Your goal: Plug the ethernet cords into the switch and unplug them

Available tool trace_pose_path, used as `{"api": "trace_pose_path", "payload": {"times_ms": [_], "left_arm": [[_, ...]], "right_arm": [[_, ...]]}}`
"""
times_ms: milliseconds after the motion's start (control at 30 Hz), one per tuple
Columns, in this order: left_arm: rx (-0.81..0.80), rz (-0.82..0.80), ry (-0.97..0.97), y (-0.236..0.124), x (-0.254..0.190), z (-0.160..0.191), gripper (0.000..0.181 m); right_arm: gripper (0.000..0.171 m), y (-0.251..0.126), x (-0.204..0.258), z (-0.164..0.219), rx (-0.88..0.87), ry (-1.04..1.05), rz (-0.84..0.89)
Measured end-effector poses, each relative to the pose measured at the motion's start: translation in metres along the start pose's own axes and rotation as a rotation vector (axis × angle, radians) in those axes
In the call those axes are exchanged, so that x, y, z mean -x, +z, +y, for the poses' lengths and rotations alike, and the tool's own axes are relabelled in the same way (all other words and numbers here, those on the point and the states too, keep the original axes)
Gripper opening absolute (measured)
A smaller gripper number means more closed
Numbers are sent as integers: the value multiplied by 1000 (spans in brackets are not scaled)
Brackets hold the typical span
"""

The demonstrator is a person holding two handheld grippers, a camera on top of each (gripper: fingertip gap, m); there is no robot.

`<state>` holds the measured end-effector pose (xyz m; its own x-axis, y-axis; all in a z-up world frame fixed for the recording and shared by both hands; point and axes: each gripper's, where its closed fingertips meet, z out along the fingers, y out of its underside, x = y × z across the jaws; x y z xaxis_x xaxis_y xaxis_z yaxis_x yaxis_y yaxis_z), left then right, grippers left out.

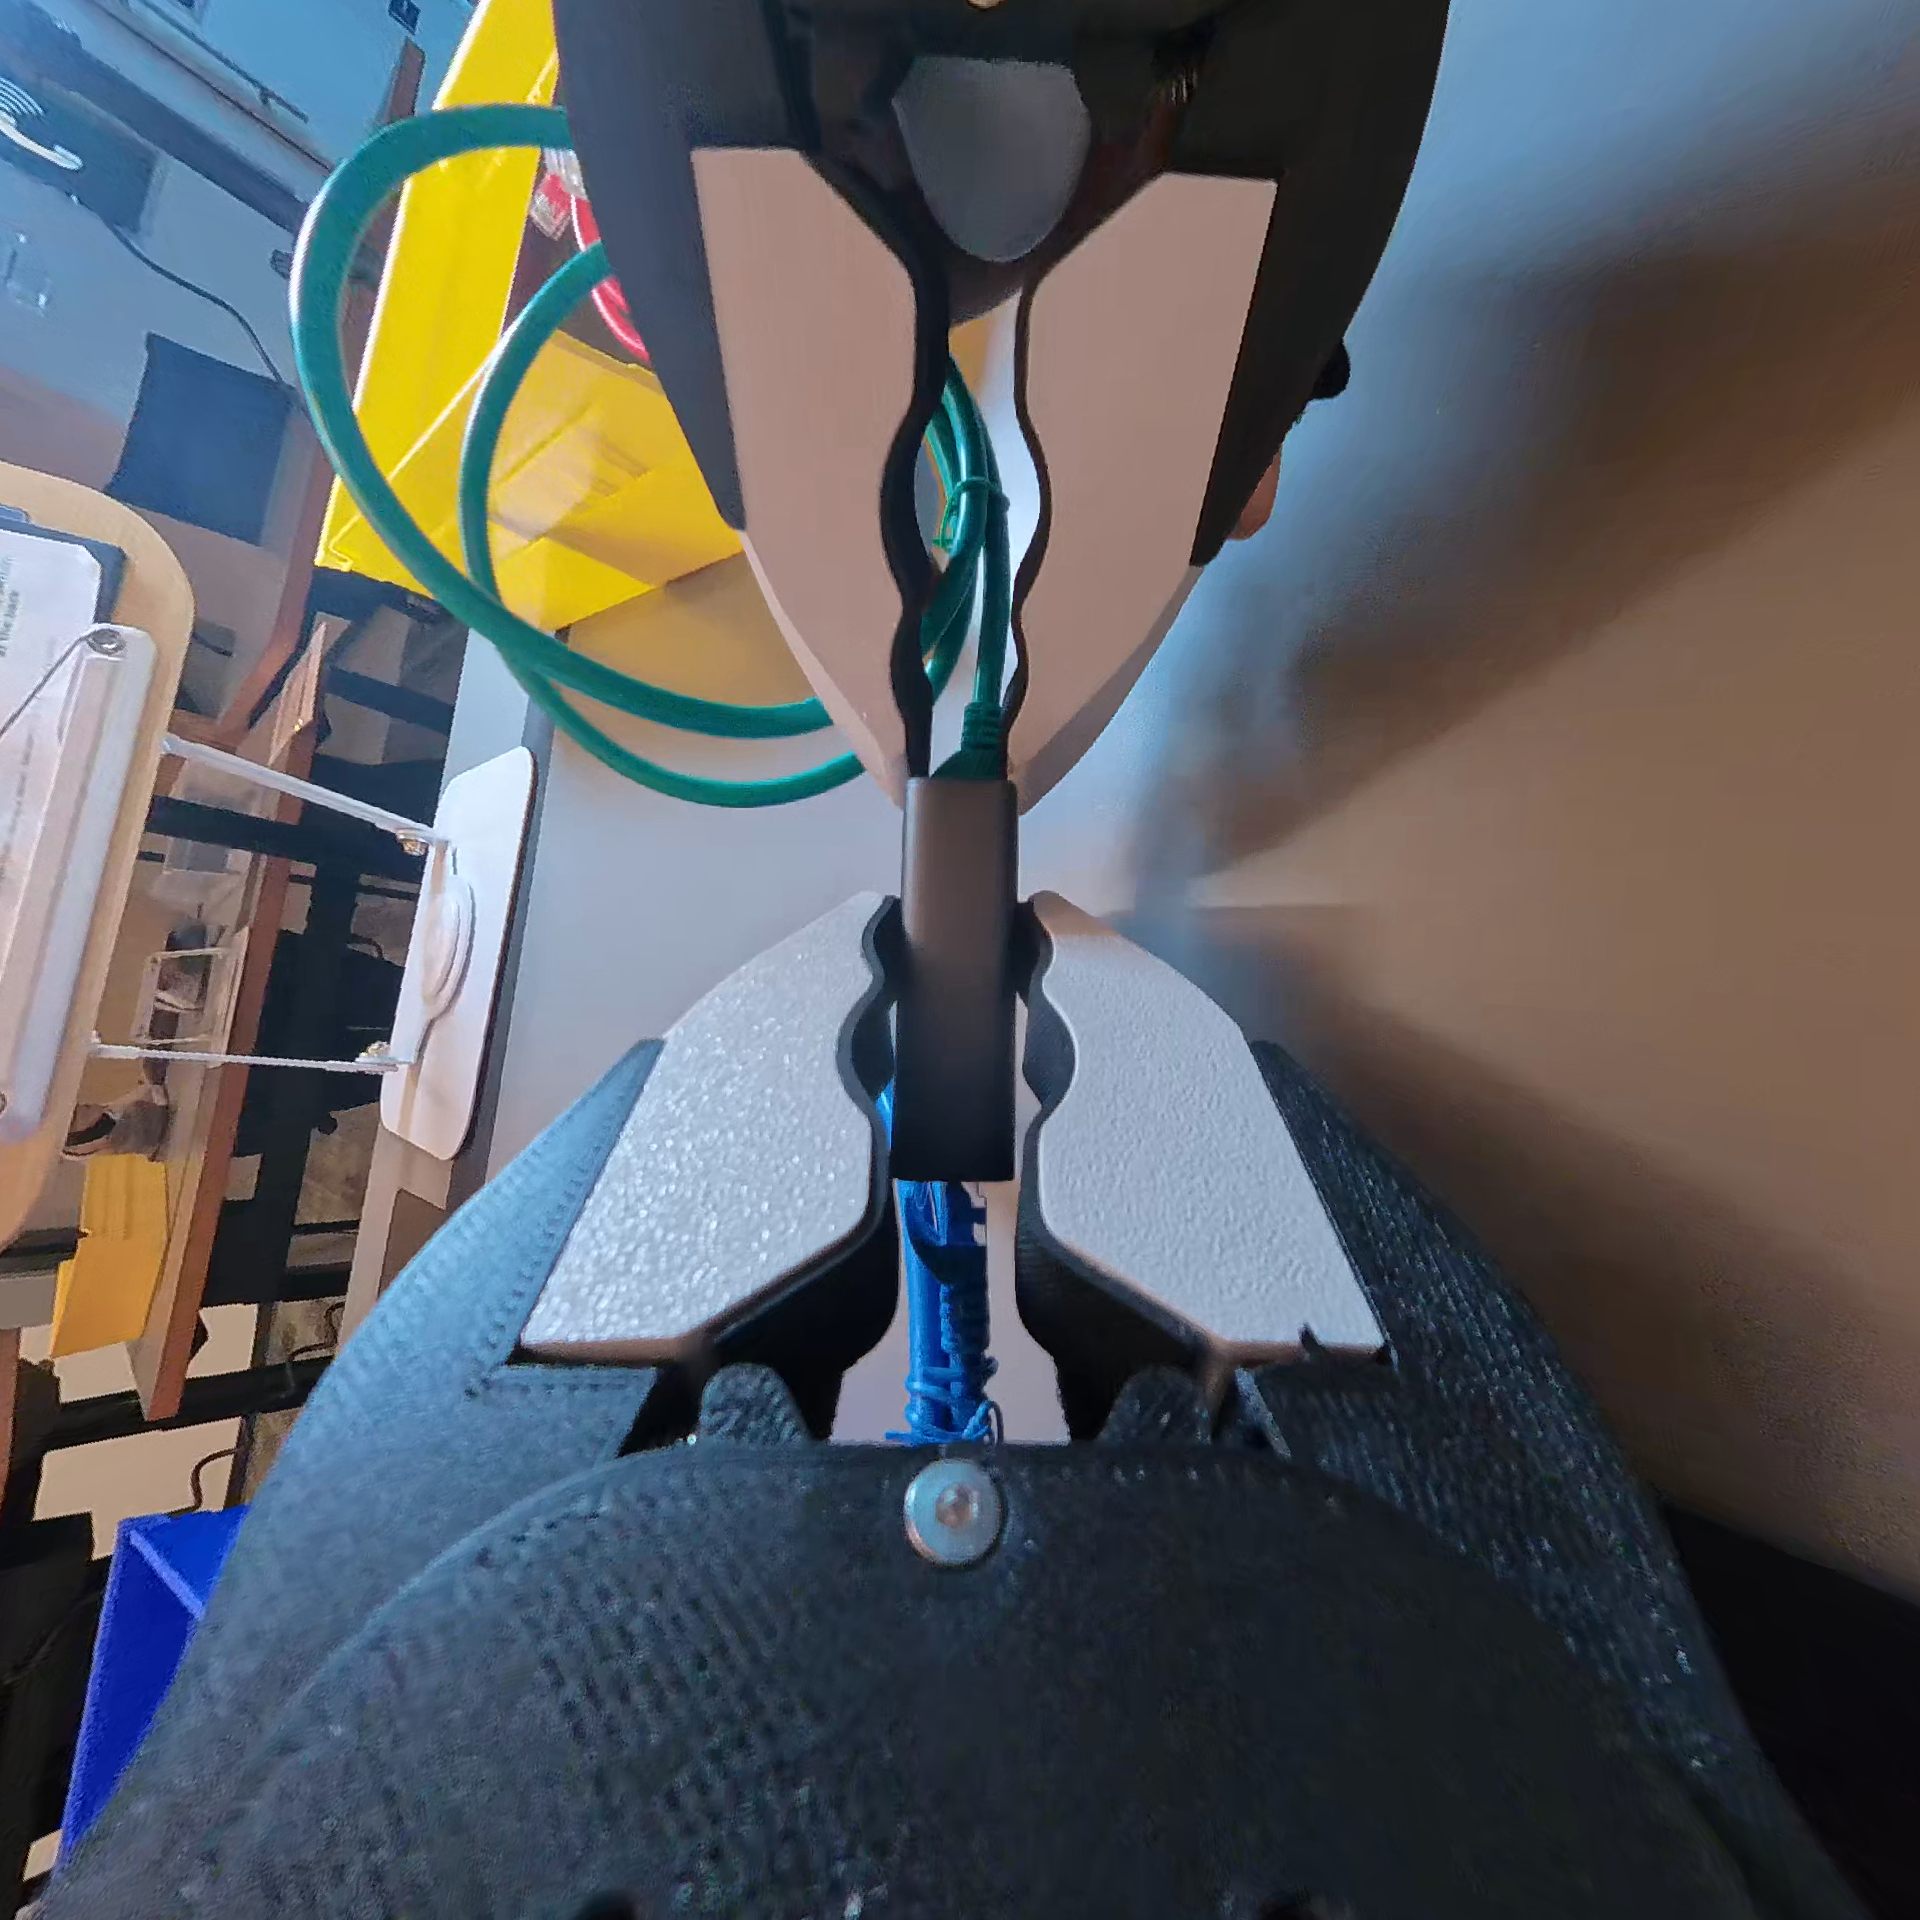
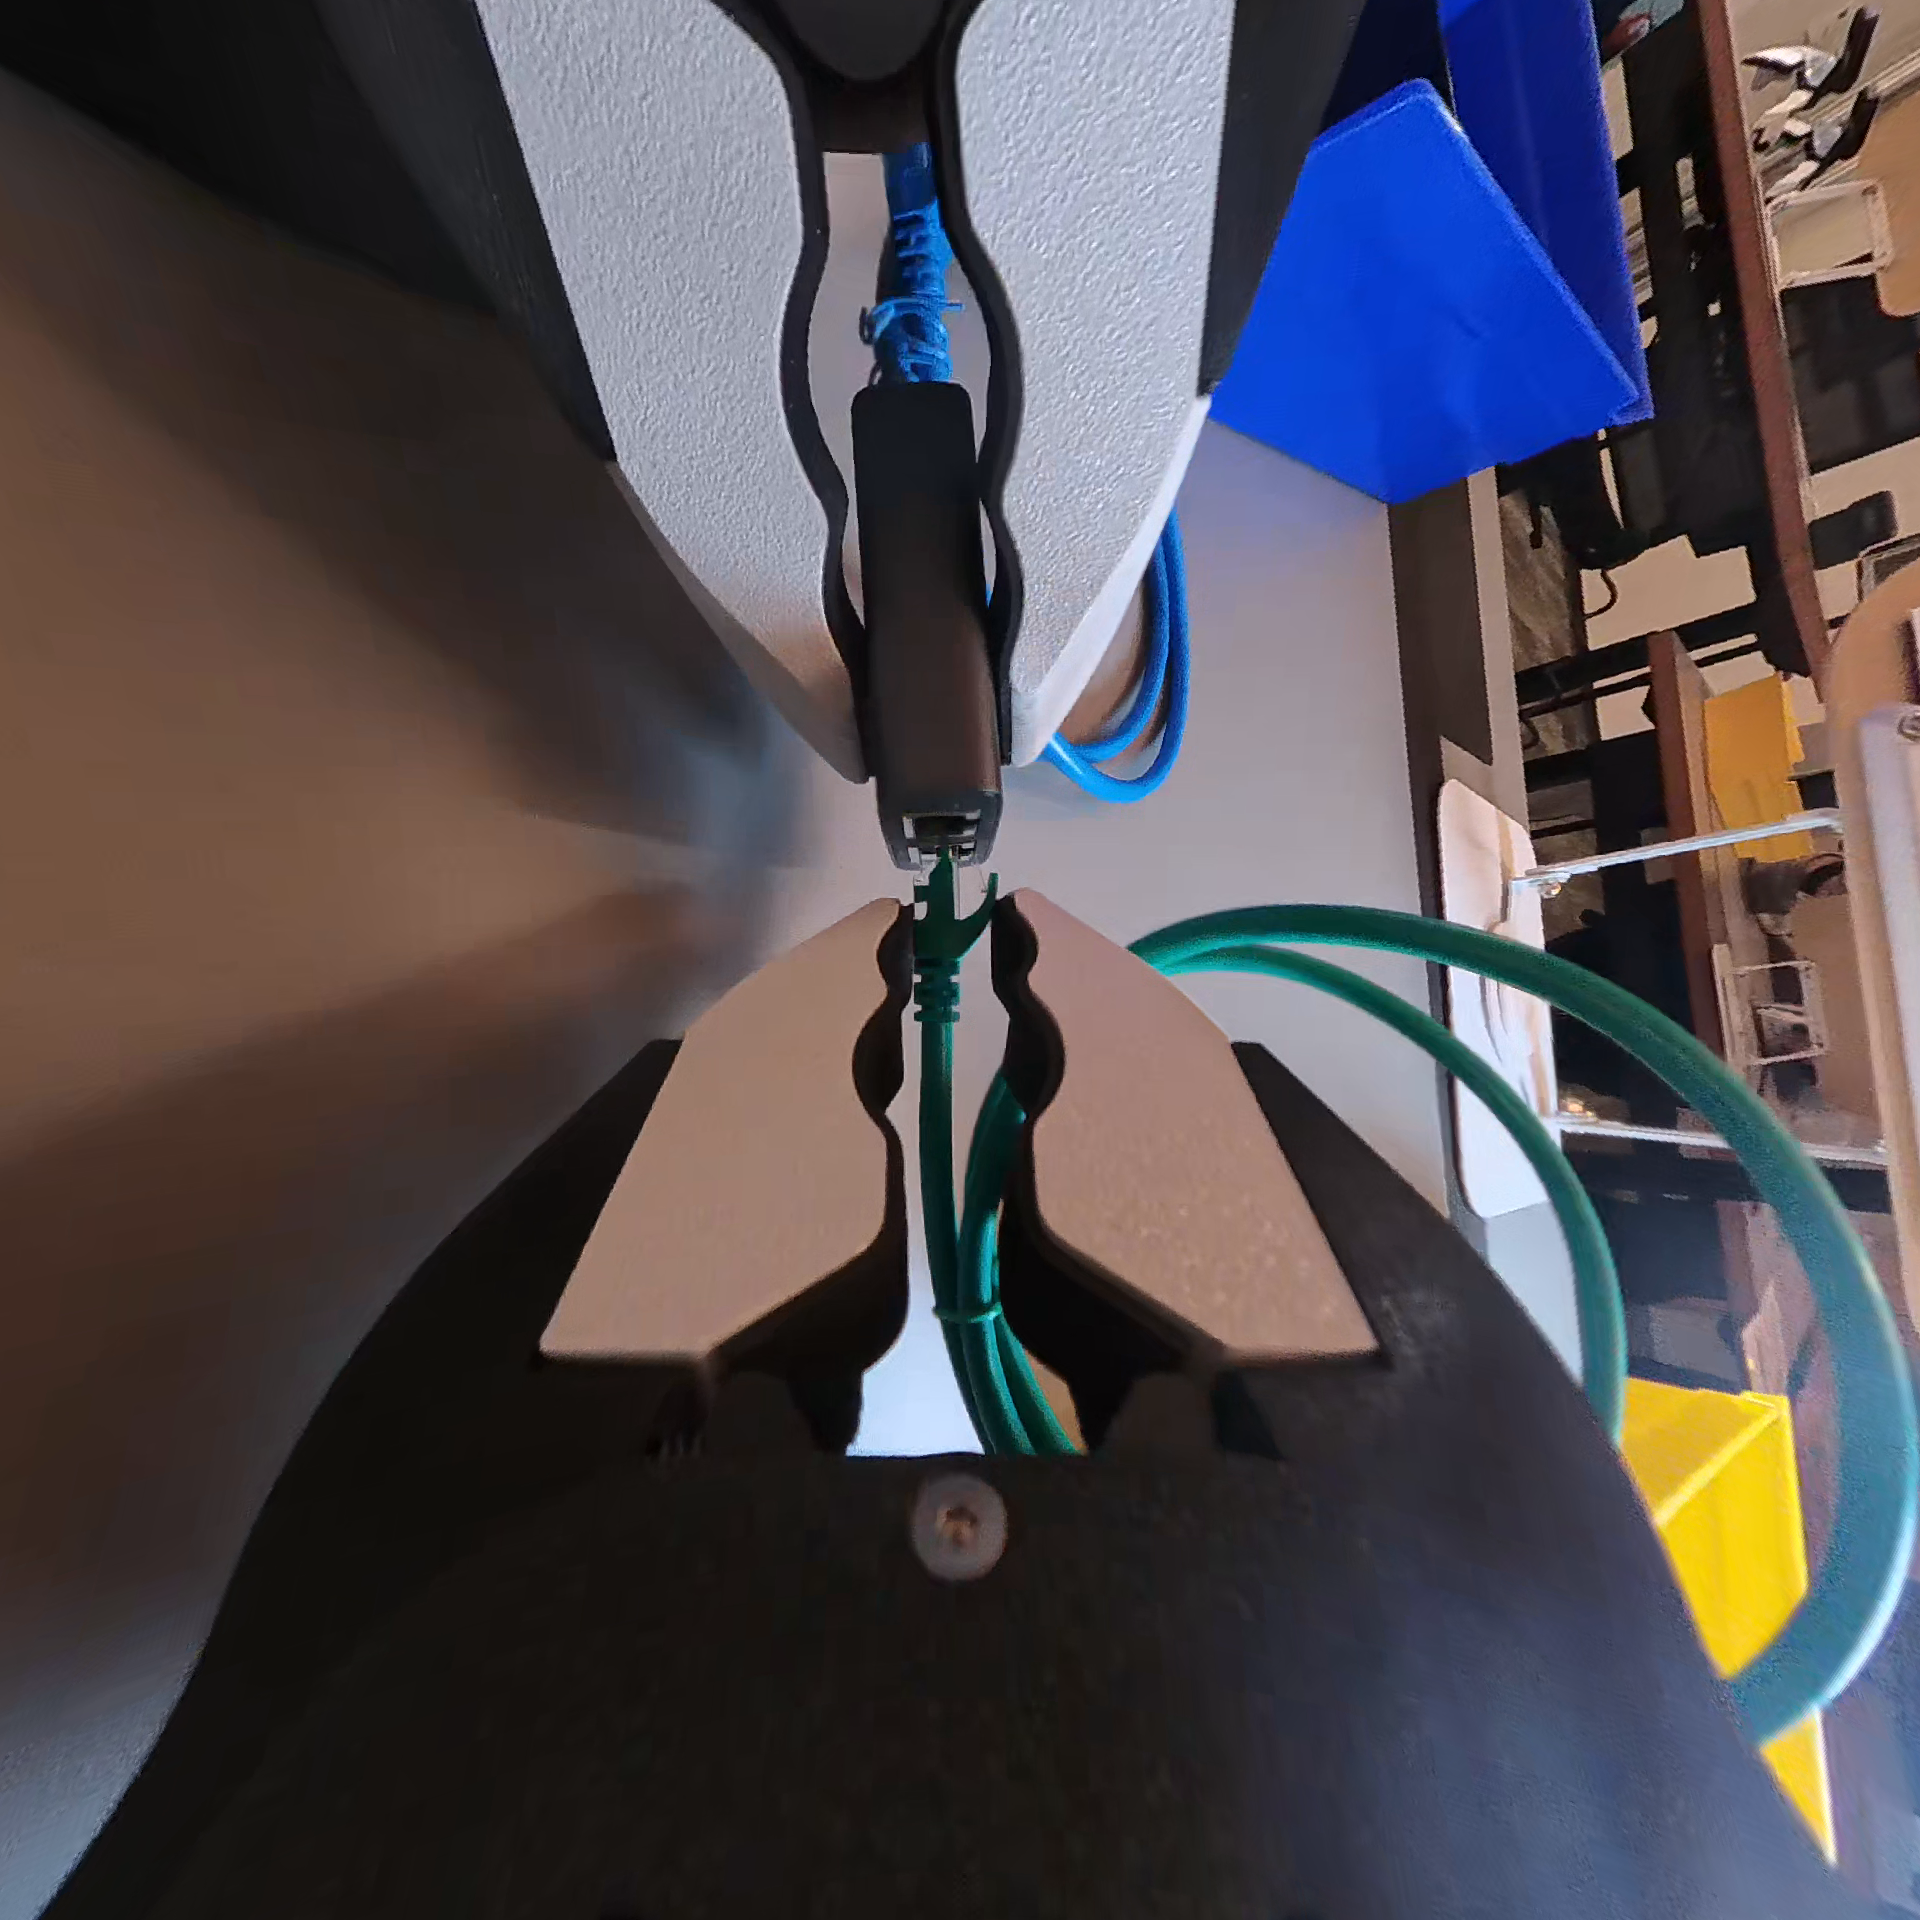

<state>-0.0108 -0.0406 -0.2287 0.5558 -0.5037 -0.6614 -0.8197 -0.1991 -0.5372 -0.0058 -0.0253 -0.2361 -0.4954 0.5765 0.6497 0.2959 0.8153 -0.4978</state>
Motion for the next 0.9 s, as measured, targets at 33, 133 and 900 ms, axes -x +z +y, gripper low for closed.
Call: {"api": "trace_pose_path", "payload": {"times_ms": [33,133,900], "left_arm": [[-4,-1,6,0,0,0,21],[-24,1,25,-2,-1,-2,21],[38,2,120,-4,-2,8,21]], "right_arm": [[14,0,0,0,0,-5,2],[14,-2,1,-1,-13,-22,4],[14,-5,1,-9,-20,-59,73]]}}
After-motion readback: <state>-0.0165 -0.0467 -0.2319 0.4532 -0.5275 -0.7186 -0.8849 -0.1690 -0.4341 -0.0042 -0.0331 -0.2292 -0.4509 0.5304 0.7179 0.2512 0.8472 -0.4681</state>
